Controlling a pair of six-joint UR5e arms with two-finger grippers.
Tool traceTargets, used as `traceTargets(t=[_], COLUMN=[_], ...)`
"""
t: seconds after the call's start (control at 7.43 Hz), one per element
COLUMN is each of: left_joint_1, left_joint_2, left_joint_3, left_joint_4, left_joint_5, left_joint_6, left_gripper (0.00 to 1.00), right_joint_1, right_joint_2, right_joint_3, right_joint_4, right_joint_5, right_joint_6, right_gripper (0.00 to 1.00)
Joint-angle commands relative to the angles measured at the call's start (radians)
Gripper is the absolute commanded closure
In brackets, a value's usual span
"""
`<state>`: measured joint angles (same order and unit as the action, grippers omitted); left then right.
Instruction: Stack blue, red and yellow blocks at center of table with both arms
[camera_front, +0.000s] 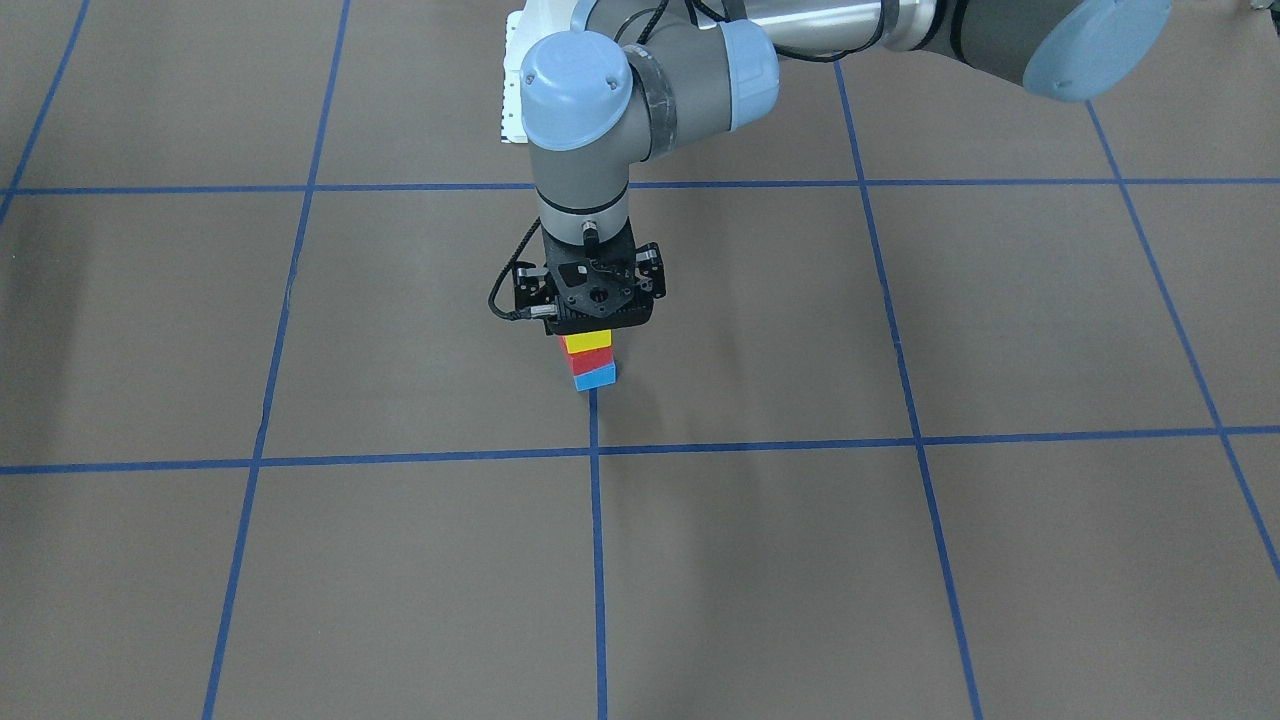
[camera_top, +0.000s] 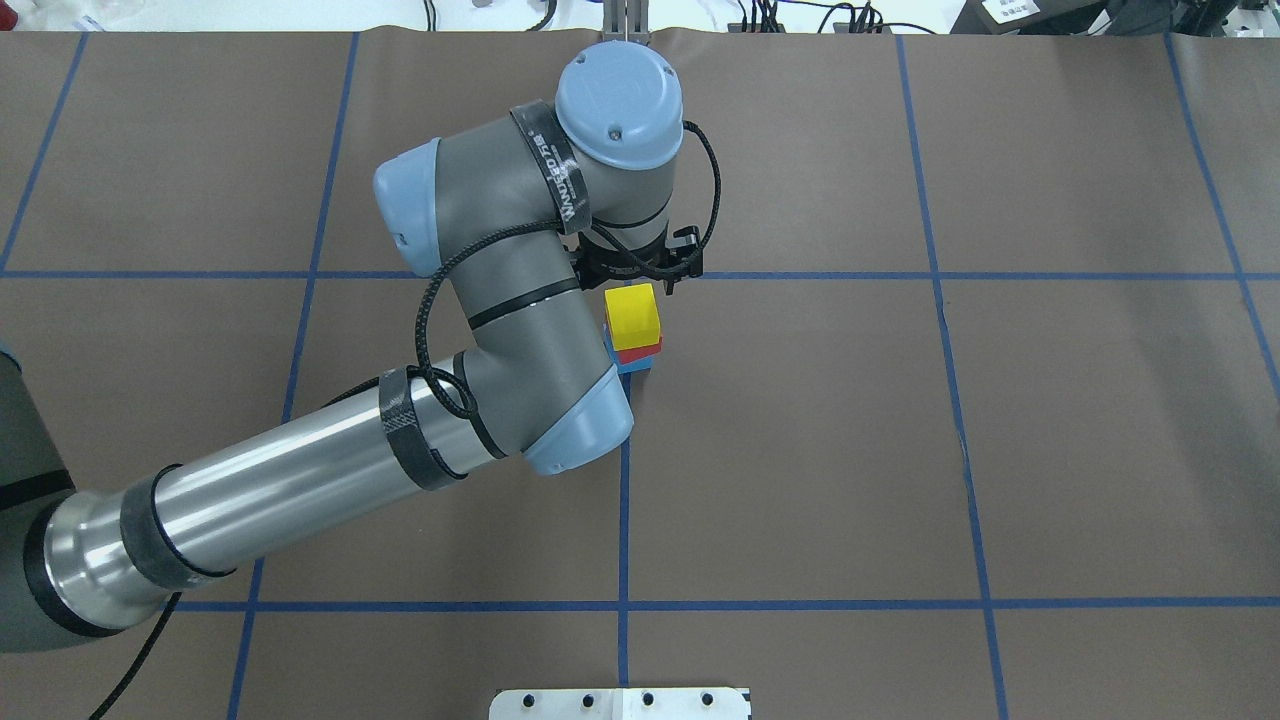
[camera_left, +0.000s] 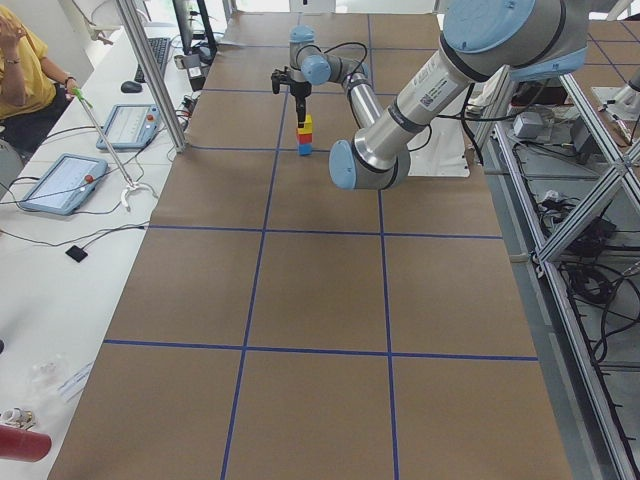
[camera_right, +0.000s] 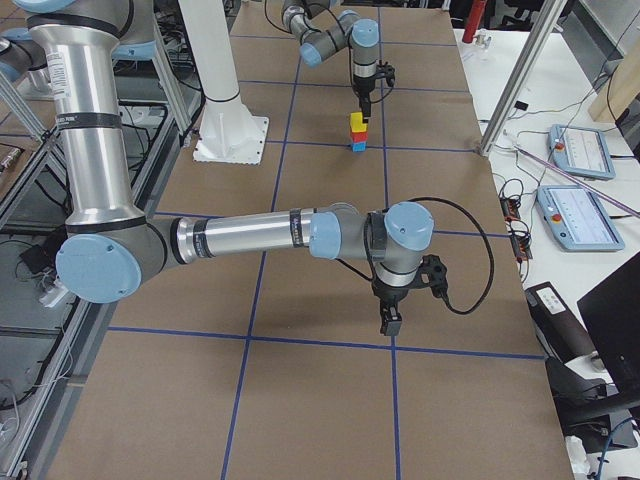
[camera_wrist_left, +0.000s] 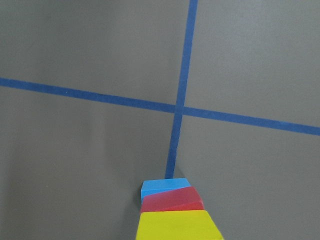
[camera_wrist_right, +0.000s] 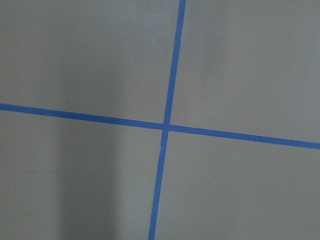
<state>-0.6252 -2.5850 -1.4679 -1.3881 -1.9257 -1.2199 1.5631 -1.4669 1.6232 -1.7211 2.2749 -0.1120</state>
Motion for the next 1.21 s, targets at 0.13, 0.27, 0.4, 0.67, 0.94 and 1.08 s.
traceTargets(t=[0.13,0.27,0.4,0.67,0.94,1.08], left_joint_1=[-0.23,-0.342,-0.481,-0.716,-0.848,-0.852], left_joint_2=[0.247,0.404,0.53,0.708,0.84,0.903], left_joint_3=[-0.39,-0.492,-0.509,-0.458,-0.352,-0.294], left_joint_4=[0.23,0.23,0.227,0.219,0.143,0.064], left_joint_5=[-0.157,-0.223,-0.296,-0.32,-0.323,-0.323], left_joint_6=[0.45,0.673,0.929,1.336,1.503,1.495], left_gripper=[0.01,0.01,0.01,0.01,0.01,0.01], right_joint_1=[0.006,0.018,0.032,0.037,0.044,0.048], right_joint_2=[-0.001,-0.004,-0.007,-0.009,-0.024,-0.03], right_joint_3=[0.001,0.001,0.001,-0.005,-0.005,-0.005], right_joint_4=[0.0,0.0,0.0,0.0,0.0,0.0], right_joint_5=[0.005,0.005,0.005,0.003,0.003,0.003], right_joint_6=[0.0,-0.003,-0.008,-0.012,-0.015,-0.017], right_gripper=[0.0,0.0,0.0,0.0,0.0,0.0])
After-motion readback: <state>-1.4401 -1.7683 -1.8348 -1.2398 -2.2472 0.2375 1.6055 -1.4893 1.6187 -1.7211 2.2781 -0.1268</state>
